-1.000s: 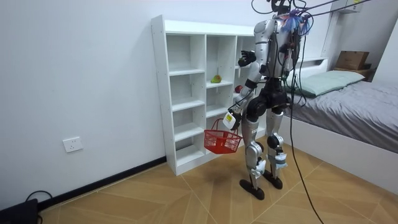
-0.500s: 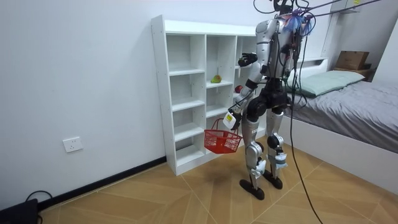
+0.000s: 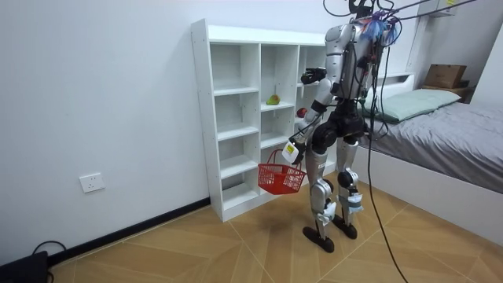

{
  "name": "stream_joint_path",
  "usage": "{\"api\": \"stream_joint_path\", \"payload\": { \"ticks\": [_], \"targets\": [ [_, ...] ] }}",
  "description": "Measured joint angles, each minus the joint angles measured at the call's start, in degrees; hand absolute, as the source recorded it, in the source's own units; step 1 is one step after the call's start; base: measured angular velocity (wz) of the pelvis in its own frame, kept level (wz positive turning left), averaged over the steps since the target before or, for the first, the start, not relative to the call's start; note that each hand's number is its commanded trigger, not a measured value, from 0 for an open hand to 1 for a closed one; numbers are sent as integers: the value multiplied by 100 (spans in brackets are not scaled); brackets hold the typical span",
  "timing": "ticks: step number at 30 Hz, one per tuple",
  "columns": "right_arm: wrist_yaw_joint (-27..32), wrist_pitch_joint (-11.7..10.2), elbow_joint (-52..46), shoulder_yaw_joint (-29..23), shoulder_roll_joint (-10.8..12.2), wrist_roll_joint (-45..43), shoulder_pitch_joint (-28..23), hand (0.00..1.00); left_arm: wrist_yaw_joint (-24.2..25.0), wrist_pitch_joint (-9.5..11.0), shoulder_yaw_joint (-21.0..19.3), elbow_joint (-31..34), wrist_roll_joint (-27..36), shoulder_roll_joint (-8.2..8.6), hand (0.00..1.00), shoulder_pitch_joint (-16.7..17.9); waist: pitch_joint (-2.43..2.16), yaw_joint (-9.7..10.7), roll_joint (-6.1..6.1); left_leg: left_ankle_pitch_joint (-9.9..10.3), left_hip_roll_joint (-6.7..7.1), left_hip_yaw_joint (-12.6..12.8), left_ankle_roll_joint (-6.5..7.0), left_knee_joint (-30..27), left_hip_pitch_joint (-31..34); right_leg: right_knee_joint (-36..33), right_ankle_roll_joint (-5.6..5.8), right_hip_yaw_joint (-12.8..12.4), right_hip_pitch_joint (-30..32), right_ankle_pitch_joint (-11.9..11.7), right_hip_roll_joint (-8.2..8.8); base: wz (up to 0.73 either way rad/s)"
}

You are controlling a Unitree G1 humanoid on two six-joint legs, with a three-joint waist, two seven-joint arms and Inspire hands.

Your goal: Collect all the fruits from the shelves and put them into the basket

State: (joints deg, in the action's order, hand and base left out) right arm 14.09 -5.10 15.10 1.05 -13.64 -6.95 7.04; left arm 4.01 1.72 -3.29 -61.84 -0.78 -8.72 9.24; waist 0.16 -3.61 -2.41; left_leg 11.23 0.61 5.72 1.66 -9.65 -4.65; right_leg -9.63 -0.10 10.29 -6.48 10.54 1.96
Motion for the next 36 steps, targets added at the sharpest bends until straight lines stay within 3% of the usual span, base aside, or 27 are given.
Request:
{"api": "stream_joint_path", "payload": {
  "ticks": [14,23,36],
  "targets": [
    [-56,40,264,-30,-38,231,243,0,-8,-62,-4,68,-4,-7,100,54,-1,3,13,-5,0,-31,-3,-6,-5,2,0,41,-17,0,2,1],
    [-182,105,309,-20,-39,1104,311,0,-129,-167,20,88,-2,-2,100,61,13,2,15,-16,2,-71,-8,-6,-10,8,0,82,-32,0,4,2],
    [-440,144,665,-20,-143,1105,627,0,-252,-269,19,89,-3,-4,100,100,23,9,-12,-20,2,-85,-9,-1,7,5,0,83,-16,0,1,0]
  ]
}}
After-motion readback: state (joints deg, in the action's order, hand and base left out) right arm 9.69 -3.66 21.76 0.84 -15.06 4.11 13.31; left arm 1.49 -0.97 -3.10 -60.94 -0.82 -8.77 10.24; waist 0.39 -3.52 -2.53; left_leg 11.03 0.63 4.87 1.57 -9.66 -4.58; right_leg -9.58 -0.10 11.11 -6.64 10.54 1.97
